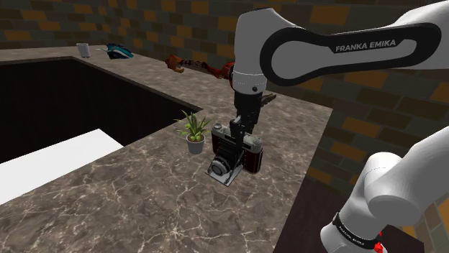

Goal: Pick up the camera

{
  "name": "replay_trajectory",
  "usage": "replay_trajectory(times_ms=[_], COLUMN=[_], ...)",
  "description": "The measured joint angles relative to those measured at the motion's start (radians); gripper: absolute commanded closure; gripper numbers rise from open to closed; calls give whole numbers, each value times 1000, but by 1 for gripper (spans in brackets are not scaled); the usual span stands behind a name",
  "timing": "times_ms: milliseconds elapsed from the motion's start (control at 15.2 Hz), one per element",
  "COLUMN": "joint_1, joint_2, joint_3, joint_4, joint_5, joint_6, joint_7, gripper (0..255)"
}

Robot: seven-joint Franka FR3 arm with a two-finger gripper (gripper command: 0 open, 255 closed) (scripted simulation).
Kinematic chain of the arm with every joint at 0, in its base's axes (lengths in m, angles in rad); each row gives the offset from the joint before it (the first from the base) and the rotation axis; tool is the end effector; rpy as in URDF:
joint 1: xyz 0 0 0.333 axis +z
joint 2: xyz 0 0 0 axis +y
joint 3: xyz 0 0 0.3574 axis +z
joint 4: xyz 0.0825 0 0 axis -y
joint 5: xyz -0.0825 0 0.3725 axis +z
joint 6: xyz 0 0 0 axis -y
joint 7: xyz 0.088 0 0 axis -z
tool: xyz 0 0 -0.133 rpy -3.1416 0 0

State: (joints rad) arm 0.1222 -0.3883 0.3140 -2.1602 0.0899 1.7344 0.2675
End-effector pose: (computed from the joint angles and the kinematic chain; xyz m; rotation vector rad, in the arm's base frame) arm 0.3601 0.1985 0.5559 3.0896 0.1956 -0.0633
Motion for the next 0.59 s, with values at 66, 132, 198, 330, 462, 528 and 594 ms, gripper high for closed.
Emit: replay_trajectory(times_ms=[66,132,198,330,462,528,594], joint_1=[0,0,0,0,0,0,0], joint_2=[0,0,0,0,0,-1,0], joint_3=[0,0,0,1,1,0,0], joint_4=[0,0,0,0,0,-1,4], joint_5=[0,0,-1,-1,-1,0,0], joint_6=[0,1,1,1,1,2,-5], joint_7=[0,0,0,1,1,0,0], gripper=[255,255,255,255,255,255,255])
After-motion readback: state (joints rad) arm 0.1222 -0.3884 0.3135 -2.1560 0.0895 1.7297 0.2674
